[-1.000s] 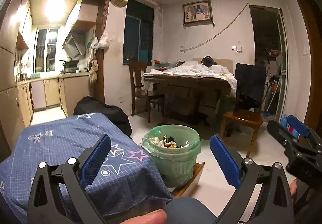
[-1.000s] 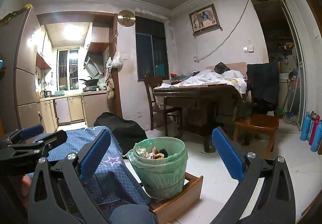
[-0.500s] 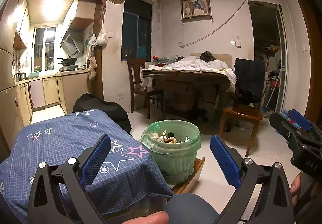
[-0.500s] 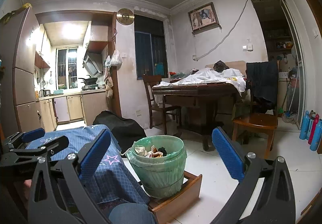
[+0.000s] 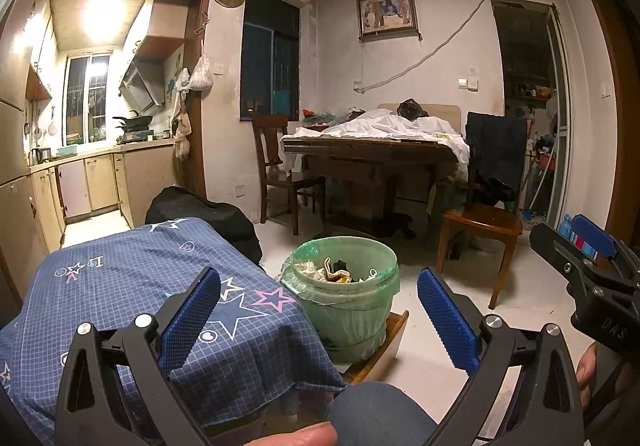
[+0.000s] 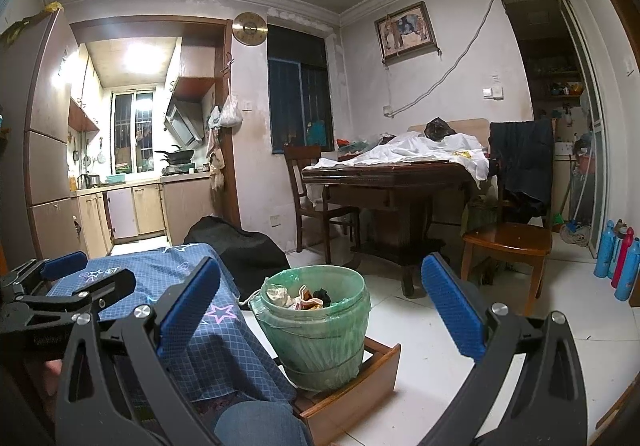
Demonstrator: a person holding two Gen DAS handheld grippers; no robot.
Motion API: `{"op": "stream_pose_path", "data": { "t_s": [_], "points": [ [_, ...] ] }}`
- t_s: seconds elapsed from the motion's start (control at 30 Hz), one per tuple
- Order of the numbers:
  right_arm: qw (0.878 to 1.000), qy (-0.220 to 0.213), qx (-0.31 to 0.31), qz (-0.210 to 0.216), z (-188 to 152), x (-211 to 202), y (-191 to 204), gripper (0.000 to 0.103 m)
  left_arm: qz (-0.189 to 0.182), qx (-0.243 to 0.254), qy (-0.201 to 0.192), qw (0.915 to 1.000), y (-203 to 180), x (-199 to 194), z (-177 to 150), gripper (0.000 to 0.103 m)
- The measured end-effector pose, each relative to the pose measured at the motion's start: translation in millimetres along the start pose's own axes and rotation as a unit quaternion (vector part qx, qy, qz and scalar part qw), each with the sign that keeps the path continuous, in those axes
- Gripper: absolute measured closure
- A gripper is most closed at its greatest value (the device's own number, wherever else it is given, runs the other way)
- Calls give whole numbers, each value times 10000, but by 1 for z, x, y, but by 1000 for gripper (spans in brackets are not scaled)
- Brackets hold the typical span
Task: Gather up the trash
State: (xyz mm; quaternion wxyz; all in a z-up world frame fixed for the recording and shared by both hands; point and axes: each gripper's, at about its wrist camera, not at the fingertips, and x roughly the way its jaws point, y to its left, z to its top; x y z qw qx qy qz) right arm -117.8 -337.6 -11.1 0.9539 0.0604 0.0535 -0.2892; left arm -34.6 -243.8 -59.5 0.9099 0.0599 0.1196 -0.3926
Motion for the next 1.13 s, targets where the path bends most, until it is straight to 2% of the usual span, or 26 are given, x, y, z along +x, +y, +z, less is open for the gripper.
{"op": "stream_pose_path", "data": {
  "t_s": [0.83,1.13],
  "points": [
    [10000,43,-15,21,0,1,1,6,-156,-12,46,9999,7,4,-9,5],
    [9999,79,-56,38,-5,2,1,5,-33,-96,203,9997,13,13,-13,5]
  ]
}}
